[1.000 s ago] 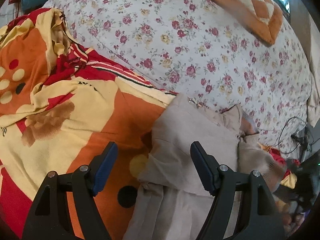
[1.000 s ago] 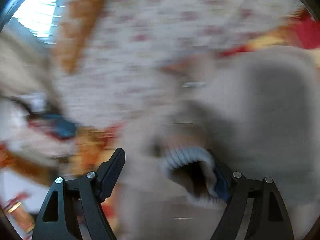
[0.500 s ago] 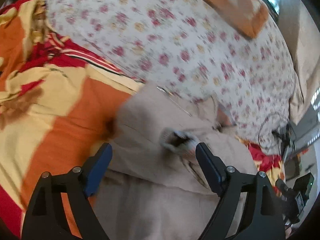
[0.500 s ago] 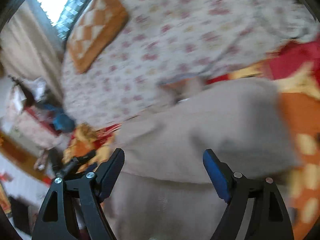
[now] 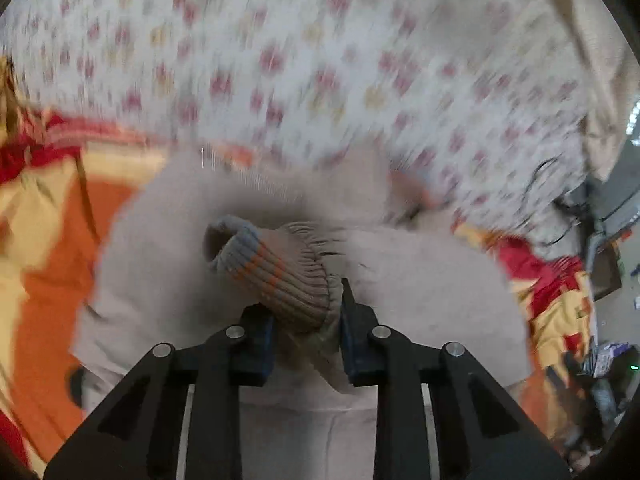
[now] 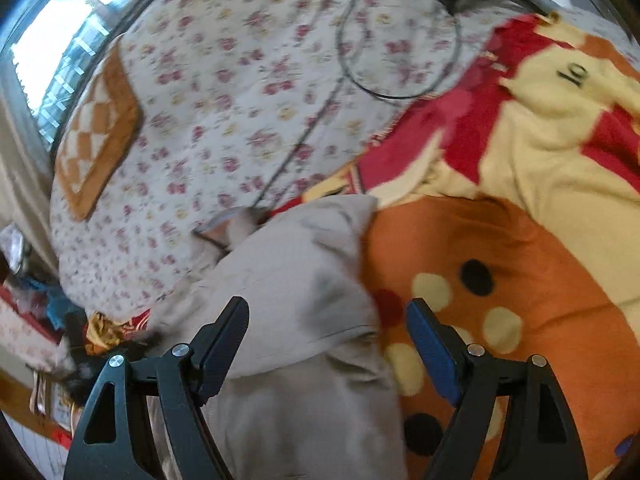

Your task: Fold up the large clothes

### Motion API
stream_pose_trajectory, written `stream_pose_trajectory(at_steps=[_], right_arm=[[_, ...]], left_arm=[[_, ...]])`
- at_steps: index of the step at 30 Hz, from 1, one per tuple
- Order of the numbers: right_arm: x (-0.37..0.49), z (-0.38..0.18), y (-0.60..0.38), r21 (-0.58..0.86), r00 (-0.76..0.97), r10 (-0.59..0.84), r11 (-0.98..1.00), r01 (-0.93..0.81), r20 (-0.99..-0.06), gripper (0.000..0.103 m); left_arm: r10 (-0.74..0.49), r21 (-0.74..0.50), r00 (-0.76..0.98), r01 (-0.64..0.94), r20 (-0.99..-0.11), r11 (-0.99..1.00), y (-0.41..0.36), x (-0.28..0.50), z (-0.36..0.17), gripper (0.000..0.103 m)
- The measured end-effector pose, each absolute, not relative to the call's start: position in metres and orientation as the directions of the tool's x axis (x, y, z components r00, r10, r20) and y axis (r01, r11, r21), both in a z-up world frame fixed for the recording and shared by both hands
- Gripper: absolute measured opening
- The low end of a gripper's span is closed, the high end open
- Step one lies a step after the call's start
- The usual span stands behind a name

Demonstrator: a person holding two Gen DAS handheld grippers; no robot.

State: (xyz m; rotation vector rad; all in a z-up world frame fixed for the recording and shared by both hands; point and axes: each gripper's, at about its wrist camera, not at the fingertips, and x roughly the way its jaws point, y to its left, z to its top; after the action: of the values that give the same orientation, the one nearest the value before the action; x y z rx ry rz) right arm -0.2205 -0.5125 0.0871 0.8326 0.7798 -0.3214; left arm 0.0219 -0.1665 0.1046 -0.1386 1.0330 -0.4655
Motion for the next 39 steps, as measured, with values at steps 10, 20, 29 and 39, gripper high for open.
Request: stream_pose_trajectory(at_steps=[10, 20, 29, 39], right_arm=[[-0.166, 0.076, -0.497, 0.470, 0.608, 0.068, 0.703, 0.534, -0.791, 0.084], [-0.092, 0.034, -0.488, 0.437, 0.516, 0.160, 0.762, 0.477, -0.842, 0.014], [-0.113, 0.039, -0.504, 0.358, 0.510, 0.036, 0.754, 0.550, -0.859, 0.010], [-0.119, 0.081, -0.430, 0.223, 0.490, 0.013, 0.901, 0.373, -0.871, 0.030]], left_arm=[[-0.373, -0.298, 0.404, 0.237, -0.836, 0.925, -0.112, 0.033, 0.078, 0.023], [-0.368, -0.268, 0.410, 0.282, -0.835, 0.921, -0.135, 0.031, 0.069, 0.031], [-0.276, -0.210, 0.448, 0.192, -0.850, 0.959, -0.120, 0.031, 0.068, 0.071], [-0.145, -0.043, 0.557, 0.191, -0.818, 0.981, -0.131, 0.021, 0.074, 0.079]])
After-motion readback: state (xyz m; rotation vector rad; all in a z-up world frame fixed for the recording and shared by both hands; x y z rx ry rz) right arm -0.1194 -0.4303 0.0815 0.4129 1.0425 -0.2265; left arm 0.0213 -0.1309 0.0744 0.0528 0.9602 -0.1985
